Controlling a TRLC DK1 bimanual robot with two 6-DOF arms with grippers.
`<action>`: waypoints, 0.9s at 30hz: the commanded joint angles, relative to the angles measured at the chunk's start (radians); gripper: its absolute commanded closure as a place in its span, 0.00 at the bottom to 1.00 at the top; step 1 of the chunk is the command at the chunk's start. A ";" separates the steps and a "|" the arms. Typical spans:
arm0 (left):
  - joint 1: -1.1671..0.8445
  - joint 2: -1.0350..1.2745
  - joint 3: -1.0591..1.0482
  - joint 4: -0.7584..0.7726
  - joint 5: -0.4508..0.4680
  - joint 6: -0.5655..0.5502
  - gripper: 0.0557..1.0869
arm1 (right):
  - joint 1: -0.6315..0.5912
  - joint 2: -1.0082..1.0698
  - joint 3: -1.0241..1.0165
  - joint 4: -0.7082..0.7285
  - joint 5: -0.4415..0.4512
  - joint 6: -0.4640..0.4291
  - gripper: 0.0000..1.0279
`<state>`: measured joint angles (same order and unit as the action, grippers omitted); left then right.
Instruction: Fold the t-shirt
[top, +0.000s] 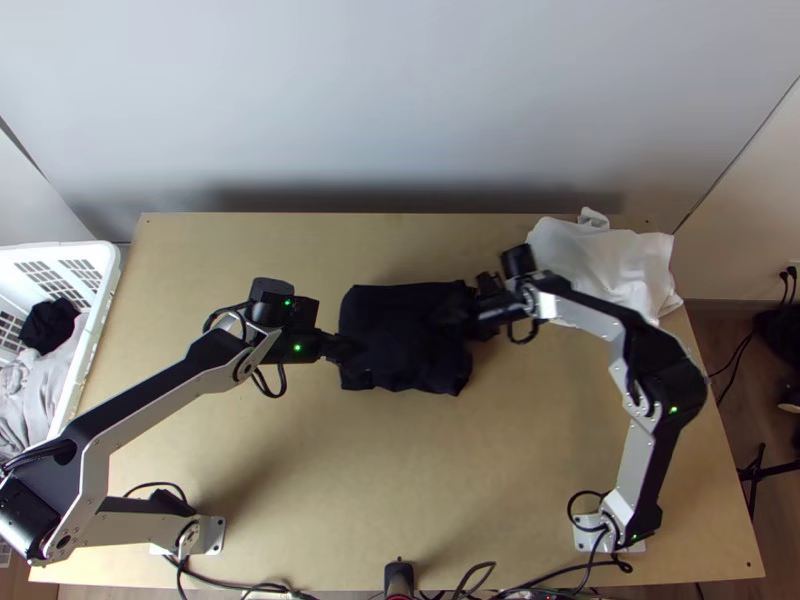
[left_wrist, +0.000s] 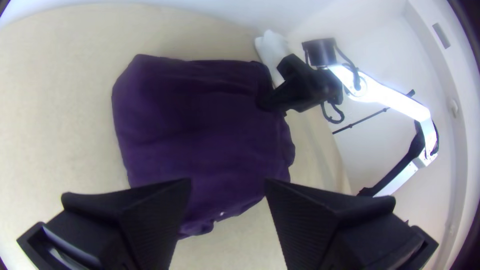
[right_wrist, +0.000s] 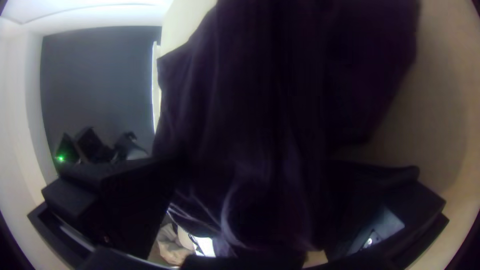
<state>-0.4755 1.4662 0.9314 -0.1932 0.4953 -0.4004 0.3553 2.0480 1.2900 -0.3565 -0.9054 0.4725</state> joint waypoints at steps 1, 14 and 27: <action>0.000 0.000 0.003 0.000 -0.001 -0.002 0.30 | 0.139 0.011 0.060 -0.002 -0.006 0.025 0.18; 0.028 -0.014 -0.011 0.001 -0.003 -0.002 0.30 | 0.154 -0.196 0.137 -0.016 0.178 0.026 0.97; 0.040 -0.038 -0.020 0.006 -0.003 -0.012 0.30 | 0.099 -0.284 0.402 -0.231 0.362 -0.092 0.97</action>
<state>-0.4446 1.4437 0.9218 -0.1886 0.4923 -0.4110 0.5102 1.8004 1.5604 -0.5045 -0.6052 0.4084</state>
